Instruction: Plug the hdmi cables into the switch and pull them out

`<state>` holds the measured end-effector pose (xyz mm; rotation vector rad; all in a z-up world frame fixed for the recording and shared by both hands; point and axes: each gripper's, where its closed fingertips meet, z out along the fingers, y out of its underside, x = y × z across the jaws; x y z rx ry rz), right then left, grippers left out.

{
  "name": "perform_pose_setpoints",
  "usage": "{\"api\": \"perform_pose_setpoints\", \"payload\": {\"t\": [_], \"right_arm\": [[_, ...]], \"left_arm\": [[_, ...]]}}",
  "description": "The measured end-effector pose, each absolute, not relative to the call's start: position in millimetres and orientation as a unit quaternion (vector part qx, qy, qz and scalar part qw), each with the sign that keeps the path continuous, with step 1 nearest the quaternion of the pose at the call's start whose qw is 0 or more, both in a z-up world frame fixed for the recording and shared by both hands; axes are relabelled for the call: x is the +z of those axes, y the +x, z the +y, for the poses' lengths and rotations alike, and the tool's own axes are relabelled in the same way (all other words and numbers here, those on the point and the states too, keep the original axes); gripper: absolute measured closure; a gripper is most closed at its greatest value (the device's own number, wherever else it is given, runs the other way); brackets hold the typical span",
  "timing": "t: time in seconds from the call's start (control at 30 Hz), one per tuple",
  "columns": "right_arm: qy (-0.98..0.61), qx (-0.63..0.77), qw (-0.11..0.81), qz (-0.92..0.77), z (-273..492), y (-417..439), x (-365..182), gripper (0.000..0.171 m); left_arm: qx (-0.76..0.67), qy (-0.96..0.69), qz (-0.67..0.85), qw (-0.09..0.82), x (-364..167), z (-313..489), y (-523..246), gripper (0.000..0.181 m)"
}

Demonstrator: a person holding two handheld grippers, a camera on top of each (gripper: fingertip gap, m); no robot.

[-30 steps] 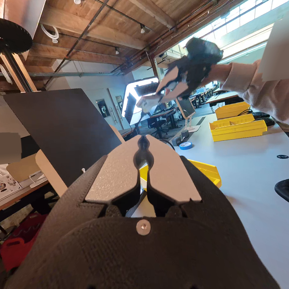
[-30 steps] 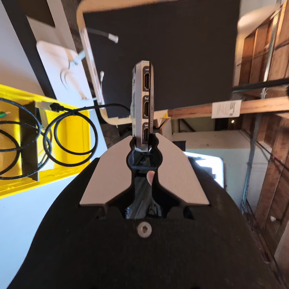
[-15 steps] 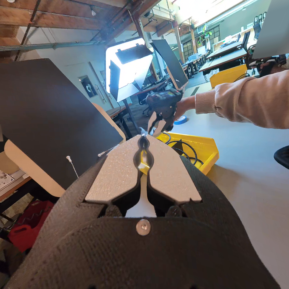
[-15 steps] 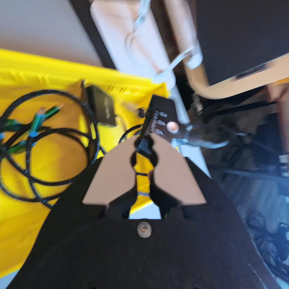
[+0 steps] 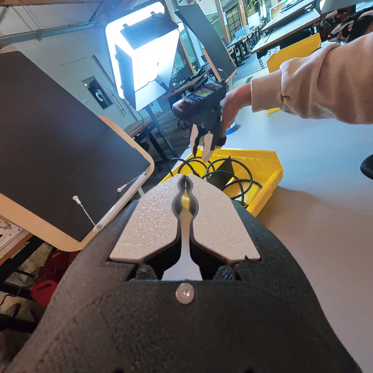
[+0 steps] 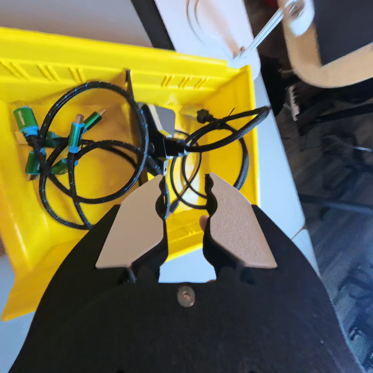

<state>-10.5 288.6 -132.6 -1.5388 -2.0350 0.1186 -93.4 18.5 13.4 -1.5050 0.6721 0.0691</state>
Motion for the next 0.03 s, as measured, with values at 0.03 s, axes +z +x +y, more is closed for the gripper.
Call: {"api": "perform_pose_setpoints", "payload": {"t": [0.03], "right_arm": [[-0.587, 0.053, 0.258, -0.765, 283.3, -2.8, -142.9, 0.127]], "left_arm": [[0.030, -0.670, 0.304, 0.677, 12.4, 19.2, -89.7, 0.181]]}}
